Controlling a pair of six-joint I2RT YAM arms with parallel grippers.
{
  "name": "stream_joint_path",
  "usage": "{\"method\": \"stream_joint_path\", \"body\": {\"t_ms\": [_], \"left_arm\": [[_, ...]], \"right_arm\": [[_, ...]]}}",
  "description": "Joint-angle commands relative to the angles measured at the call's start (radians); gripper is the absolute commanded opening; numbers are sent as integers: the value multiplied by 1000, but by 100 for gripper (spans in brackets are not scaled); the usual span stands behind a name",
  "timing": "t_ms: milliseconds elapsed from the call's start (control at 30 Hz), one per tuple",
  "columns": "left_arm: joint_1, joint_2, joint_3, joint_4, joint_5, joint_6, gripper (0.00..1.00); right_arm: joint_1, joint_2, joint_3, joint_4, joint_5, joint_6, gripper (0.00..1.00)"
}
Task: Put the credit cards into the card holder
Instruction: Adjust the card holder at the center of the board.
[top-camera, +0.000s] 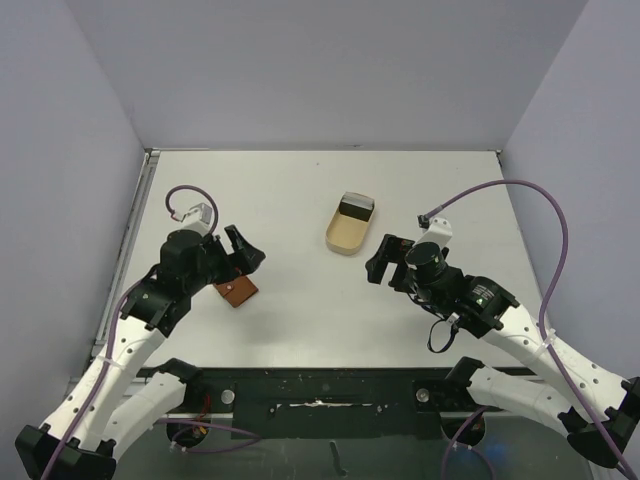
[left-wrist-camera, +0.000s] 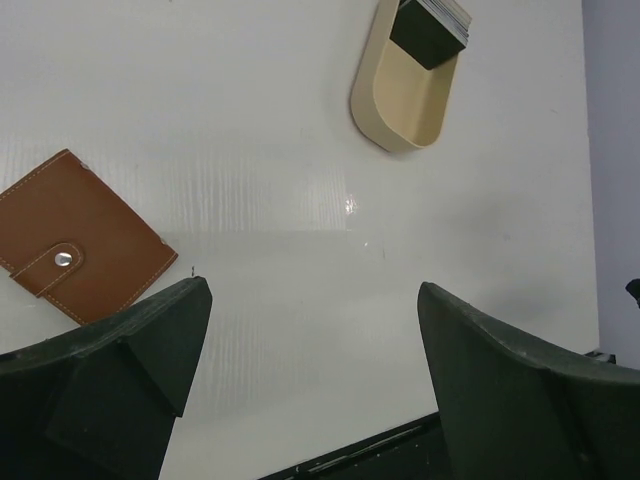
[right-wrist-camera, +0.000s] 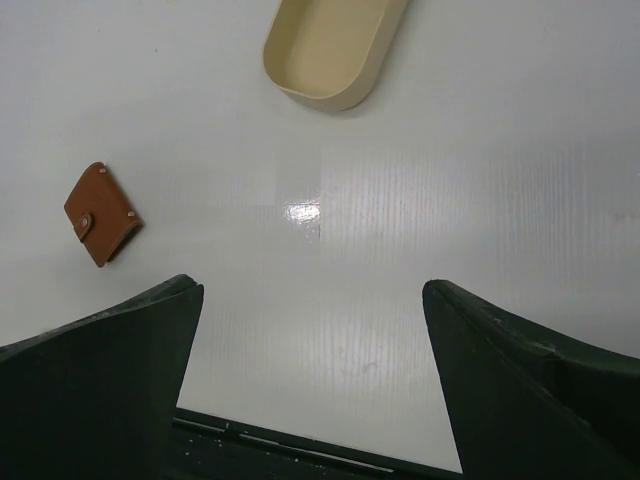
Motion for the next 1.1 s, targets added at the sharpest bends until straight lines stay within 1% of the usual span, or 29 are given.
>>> {"method": "stream_joint_path", "body": {"t_ms": [0,133,233,300,367,433,633,733,800,867,967,1067], "left_arm": [[5,13,32,6,-99,13,84],[5,58,23,-24,-198,-58,83],[6,85,3,-49,-337,-151,82],[7,102,-12,-53,-398,-154,82],[13,129,-17,-72,-461,-181,79],[31,169,-18,-77,-485,-201,76],[121,310,-15,-60,-463,-230,73],[185,347,-48,-5,-453,-210,67],[223,353,-93,92,-355,-165,65],[243,364,-149,174,-274,-141,60],[247,402,-183,198,-254,-164,59],[247,438,-192,223,-212,-155,59]], "right_arm": [[-7,-9,29,15,41,8,98],[-6,-11,25,5,46,16,98],[-7,-10,27,25,33,-13,98],[-7,-7,38,31,25,-26,97],[-6,-4,51,31,19,-34,98],[-5,-7,50,33,13,-34,98],[-6,-14,14,82,-24,-84,98],[-5,18,31,80,-37,-107,98],[-5,44,55,59,-40,-112,98],[-6,66,72,38,-43,-114,98],[-2,75,67,32,-67,-125,98],[1,56,33,46,-83,-131,98]]}}
